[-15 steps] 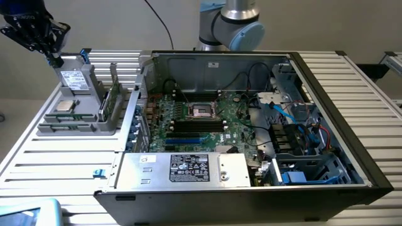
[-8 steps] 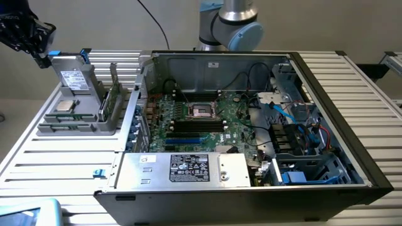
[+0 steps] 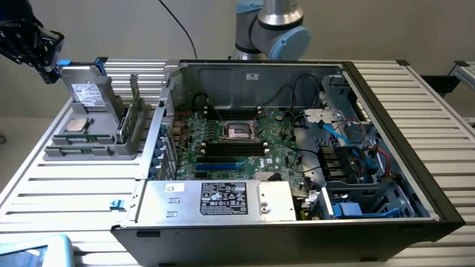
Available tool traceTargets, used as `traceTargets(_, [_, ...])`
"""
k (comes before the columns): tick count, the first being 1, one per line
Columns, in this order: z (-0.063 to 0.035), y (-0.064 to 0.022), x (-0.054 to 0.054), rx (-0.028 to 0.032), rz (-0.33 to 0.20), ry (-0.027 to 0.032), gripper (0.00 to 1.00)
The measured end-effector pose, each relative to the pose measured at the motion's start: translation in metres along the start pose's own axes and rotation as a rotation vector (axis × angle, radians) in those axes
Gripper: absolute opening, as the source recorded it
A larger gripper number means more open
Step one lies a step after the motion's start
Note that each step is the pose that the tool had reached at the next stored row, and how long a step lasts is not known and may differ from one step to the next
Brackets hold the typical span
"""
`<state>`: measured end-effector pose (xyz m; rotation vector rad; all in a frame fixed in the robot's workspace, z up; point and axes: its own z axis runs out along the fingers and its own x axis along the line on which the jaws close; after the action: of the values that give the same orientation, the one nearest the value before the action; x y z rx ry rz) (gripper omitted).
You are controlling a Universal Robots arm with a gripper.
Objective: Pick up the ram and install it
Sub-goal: 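Pick up the ram and move it above insertion slot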
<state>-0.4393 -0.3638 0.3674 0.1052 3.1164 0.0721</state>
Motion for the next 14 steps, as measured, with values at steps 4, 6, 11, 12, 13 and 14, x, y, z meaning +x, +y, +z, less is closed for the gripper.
traceTargets(4, [0.0,0.0,0.0,0.0,0.0,0.0,0.11])
traceTargets(6, [0.0,0.0,0.0,0.0,0.0,0.0,0.11])
traceTargets(11, [0.0,0.0,0.0,0.0,0.0,0.0,0.11])
traceTargets(12, [0.0,0.0,0.0,0.0,-0.001,0.0001,0.11])
traceTargets(13, [0.0,0.0,0.0001,-0.0002,-0.014,0.0008,0.11])
traceTargets(14, [0.0,0.0,0.0001,-0.0005,-0.032,0.0017,0.11])
